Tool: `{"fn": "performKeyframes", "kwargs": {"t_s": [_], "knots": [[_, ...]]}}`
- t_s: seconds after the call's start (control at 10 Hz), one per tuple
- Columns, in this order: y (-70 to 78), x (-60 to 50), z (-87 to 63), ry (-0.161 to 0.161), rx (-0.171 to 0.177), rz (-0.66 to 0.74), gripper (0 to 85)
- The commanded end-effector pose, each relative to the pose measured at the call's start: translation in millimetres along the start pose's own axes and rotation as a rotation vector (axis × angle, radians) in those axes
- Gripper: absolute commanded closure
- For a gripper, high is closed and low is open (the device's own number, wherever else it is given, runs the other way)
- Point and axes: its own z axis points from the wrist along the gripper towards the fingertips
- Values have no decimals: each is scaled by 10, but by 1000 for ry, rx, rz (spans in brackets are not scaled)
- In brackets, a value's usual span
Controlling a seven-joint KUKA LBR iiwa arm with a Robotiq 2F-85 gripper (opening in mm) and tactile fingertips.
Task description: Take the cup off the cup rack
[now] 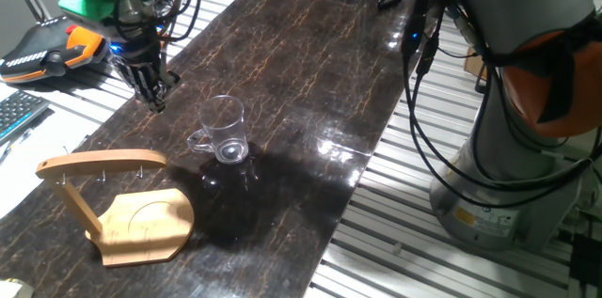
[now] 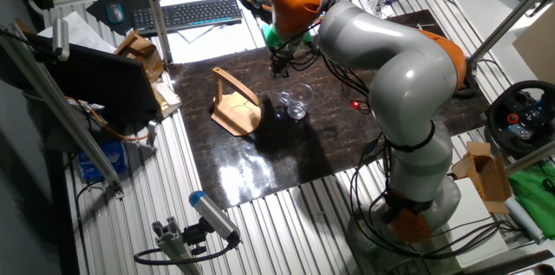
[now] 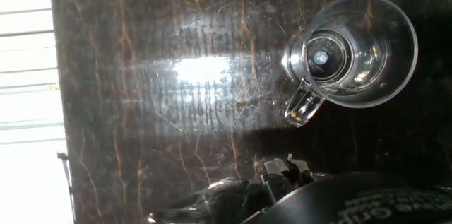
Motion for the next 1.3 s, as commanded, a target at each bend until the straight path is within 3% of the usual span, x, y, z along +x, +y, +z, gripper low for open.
{"fn": "performKeyframes", "kwargs": {"t_s": [0.0,0.3,0.7,1.2], "knots": [[12,-9,10,0,-1,17,830],[47,-80,15,18,3,105,830],[47,-52,15,-17,-29,176,830],[53,-49,14,-18,-35,178,830]]}}
